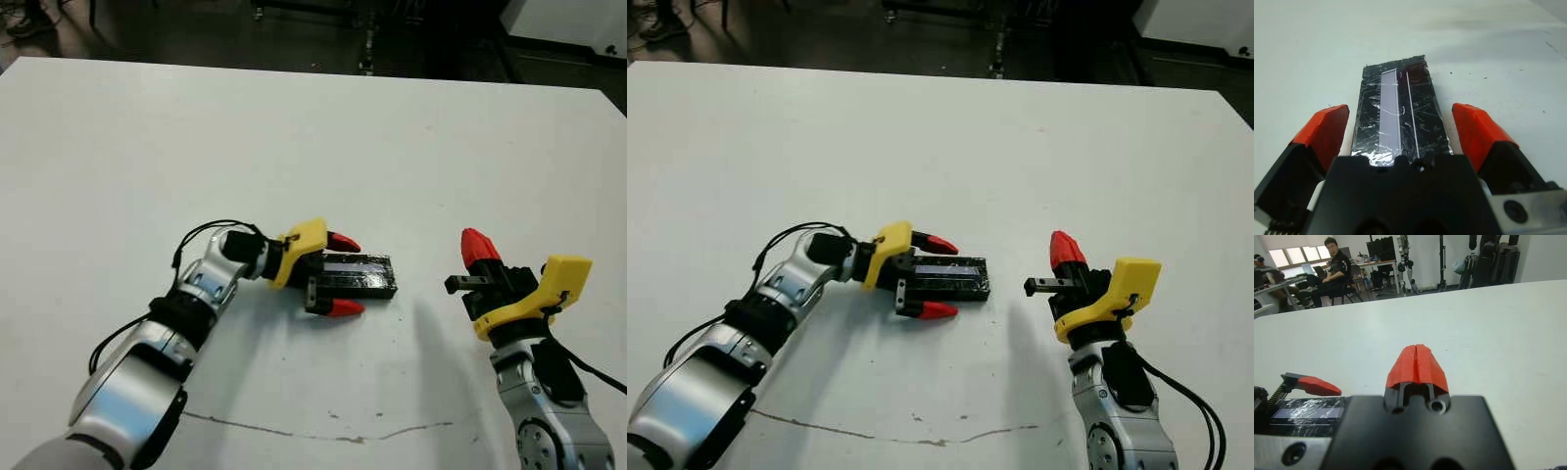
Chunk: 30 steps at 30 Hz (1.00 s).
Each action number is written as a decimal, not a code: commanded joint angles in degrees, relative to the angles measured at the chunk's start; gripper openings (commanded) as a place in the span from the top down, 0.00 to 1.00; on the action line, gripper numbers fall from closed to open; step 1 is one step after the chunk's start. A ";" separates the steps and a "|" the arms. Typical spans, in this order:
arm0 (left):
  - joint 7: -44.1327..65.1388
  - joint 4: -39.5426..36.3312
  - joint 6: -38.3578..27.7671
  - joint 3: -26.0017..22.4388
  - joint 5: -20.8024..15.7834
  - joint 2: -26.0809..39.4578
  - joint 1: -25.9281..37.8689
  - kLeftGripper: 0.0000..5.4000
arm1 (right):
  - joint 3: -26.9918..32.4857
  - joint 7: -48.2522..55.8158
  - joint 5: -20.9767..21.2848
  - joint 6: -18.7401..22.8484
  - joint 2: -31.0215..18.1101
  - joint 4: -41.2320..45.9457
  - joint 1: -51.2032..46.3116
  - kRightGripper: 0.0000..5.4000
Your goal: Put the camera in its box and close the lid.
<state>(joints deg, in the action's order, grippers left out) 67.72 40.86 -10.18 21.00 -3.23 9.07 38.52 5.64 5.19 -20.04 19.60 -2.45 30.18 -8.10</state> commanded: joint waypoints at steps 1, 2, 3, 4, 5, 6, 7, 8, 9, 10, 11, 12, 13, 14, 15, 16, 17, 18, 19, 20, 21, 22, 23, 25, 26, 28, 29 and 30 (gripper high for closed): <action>0.17 0.20 0.31 -1.31 3.13 9.07 -4.76 0.00 | 0.22 -0.19 -0.02 0.79 -0.56 0.06 -0.36 1.00; 0.30 -0.46 0.30 -1.98 2.91 10.57 -5.07 0.00 | 0.20 -0.14 0.02 0.76 -0.60 -0.03 -0.34 1.00; 0.62 -0.94 0.39 -2.95 2.50 12.47 -5.37 0.00 | 0.20 -0.13 0.02 0.73 -0.58 -0.10 -0.32 1.00; 0.87 -1.24 0.15 -3.68 2.08 13.85 -5.62 0.00 | 0.19 -0.15 0.04 0.68 -0.54 -0.15 -0.32 1.00; 0.71 -1.76 0.60 -4.50 1.86 15.53 -5.94 0.00 | 0.17 -0.10 0.05 0.52 -0.50 -0.27 -0.30 1.00; 0.46 -2.47 1.40 -5.43 1.48 17.22 -6.37 0.00 | 0.12 -0.03 0.13 0.25 -0.47 -0.45 -0.28 1.00; 0.65 -3.07 2.03 -6.33 1.05 19.16 -6.72 0.00 | 0.13 -0.13 0.03 0.36 -0.36 -0.45 -0.26 1.00; 0.79 -3.56 2.41 -7.07 0.83 20.87 -6.99 0.00 | 0.14 -0.19 -0.07 0.53 -0.33 -0.40 -0.25 1.00; 0.74 -3.96 2.02 -8.16 0.42 22.47 -7.49 0.00 | 0.14 -0.25 -0.10 0.65 -0.31 -0.34 -0.27 1.00; 0.71 -4.23 1.63 -8.98 0.07 23.56 -7.89 0.00 | 0.14 -0.22 -0.12 0.66 -0.32 -0.34 -0.28 1.00; 0.78 -4.40 1.30 -9.85 -0.32 24.69 -8.20 0.00 | 0.11 -0.24 -0.02 0.57 -0.30 -0.35 -0.30 1.00; 1.11 -4.69 2.16 -10.71 -0.91 25.93 -8.44 0.00 | 0.08 -0.39 0.07 0.61 -0.24 -0.29 -0.31 1.00; 1.46 -4.79 2.83 -11.26 -1.23 26.92 -8.50 0.00 | 0.06 -0.58 0.08 0.76 -0.15 -0.20 -0.32 1.00; 1.67 -4.72 3.09 -11.76 -1.41 27.78 -8.54 0.00 | 0.04 -0.81 0.04 0.99 -0.03 -0.06 -0.34 1.00; 1.45 -4.85 3.26 -12.13 -1.39 28.44 -8.69 0.00 | 0.02 -0.78 -0.01 0.88 0.00 -0.13 -0.32 1.00; 1.04 -5.40 3.65 -12.56 -1.32 29.25 -8.95 0.00 | -0.04 -0.73 0.02 0.76 0.00 -0.18 -0.33 1.00; 0.75 -5.90 3.92 -12.88 -1.29 29.86 -9.18 0.00 | -0.10 -0.67 0.08 0.66 -0.03 -0.23 -0.33 1.00; 0.80 -6.66 4.64 -13.24 -1.52 30.48 -9.31 0.00 | -0.15 -0.53 0.17 0.51 -0.11 -0.34 -0.30 1.00; 0.73 -7.47 5.63 -13.63 -1.81 31.00 -9.42 0.00 | -0.15 -0.53 0.14 0.50 -0.07 -0.37 -0.27 1.00; 0.40 -8.81 6.90 -14.28 -2.33 31.47 -9.57 0.00 | -0.13 -0.47 0.11 0.44 -0.07 -0.42 -0.27 1.00; -0.07 -10.27 8.34 -15.02 -2.89 31.78 -9.76 0.00 | -0.12 -0.39 0.12 0.32 -0.10 -0.48 -0.28 1.00; -0.81 -12.16 10.35 -16.04 -3.71 31.93 -10.06 0.00 | -0.12 -0.28 0.18 0.11 -0.14 -0.55 -0.31 1.00; -1.64 -14.13 12.46 -17.09 -4.56 31.94 -10.38 0.00 | -0.13 -0.18 0.22 -0.06 -0.17 -0.61 -0.34 1.00; -6.39 -20.50 18.77 -21.14 -7.87 30.47 -11.93 0.00 | -0.15 -0.21 0.29 -0.08 -0.20 -0.58 -0.39 1.00; -9.59 -24.22 21.51 -23.23 -9.48 29.27 -13.03 0.00 | -0.14 -0.24 0.30 -0.01 -0.20 -0.57 -0.38 1.00; -16.70 -31.77 24.45 -27.29 -13.46 24.75 -15.60 0.02 | -0.09 -0.28 0.20 0.15 -0.16 -0.59 -0.32 1.00; -20.21 -35.29 25.71 -28.64 -15.30 22.16 -16.83 0.04 | -0.06 -0.23 0.13 0.15 -0.15 -0.67 -0.28 1.00; -23.97 -39.29 27.22 -29.28 -17.04 19.24 -18.06 0.05 | -0.05 -0.12 0.11 0.03 -0.14 -0.83 -0.22 1.00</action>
<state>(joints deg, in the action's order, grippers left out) 47.84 5.96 14.60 -7.39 -18.35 32.27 23.08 5.13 5.15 -19.95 19.56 -2.14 29.80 -7.93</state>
